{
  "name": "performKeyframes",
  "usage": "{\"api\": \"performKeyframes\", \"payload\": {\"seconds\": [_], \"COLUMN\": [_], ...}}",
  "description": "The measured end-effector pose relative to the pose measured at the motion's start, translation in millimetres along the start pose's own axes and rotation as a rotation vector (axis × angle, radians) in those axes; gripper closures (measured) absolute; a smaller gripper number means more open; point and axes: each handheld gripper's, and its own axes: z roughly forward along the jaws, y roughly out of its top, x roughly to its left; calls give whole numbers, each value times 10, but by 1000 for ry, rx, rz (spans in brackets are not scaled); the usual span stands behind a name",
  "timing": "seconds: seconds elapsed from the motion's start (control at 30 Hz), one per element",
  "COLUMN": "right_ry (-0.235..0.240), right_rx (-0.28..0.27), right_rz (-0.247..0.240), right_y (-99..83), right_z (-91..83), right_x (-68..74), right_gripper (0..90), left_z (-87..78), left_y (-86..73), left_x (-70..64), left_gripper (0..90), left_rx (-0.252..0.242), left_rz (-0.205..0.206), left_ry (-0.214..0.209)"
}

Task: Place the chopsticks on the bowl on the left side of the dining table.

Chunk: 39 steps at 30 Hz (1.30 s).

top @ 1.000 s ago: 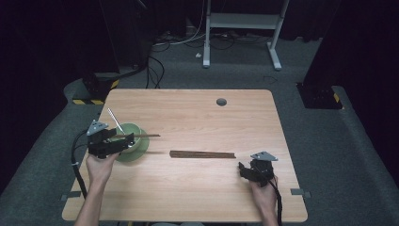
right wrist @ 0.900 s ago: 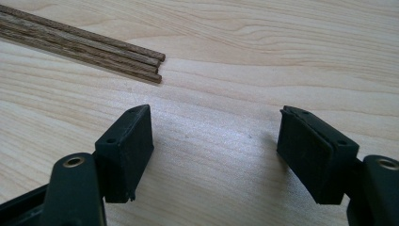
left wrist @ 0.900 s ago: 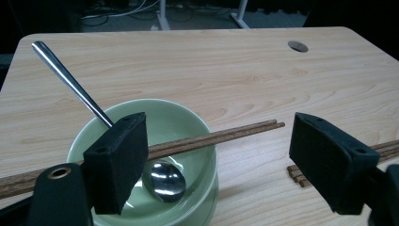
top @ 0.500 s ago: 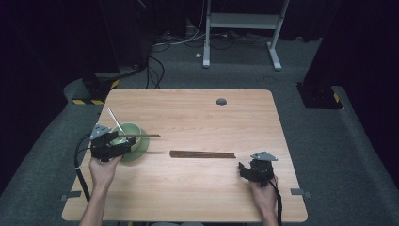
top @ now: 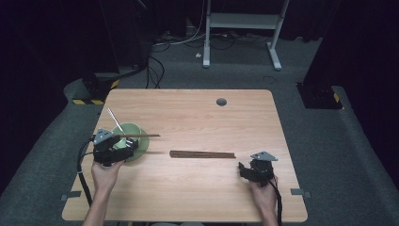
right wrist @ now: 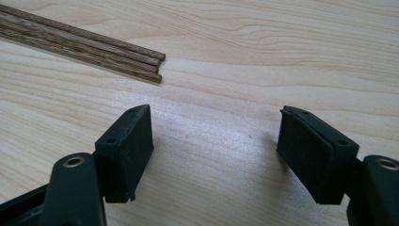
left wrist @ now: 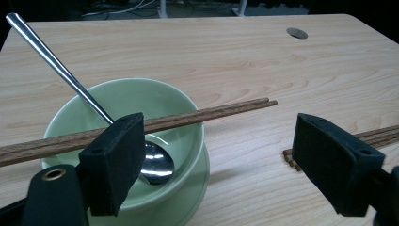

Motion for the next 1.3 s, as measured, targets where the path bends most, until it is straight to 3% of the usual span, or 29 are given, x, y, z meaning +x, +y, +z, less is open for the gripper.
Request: {"api": "performKeyframes", "payload": {"seconds": [0.97, 1.3], "right_ry": [0, 0], "right_rx": [0, 0], "right_rz": [0, 0], "right_y": [-1, -1], "right_z": [-1, -1], "right_x": [1, 1], "right_gripper": [268, 268], "left_z": [117, 147], "left_y": [-102, -138], "left_x": [-239, -311], "left_gripper": [180, 189], "left_rx": [13, 4], "left_rz": [32, 49], "left_ry": [-61, -64]}}
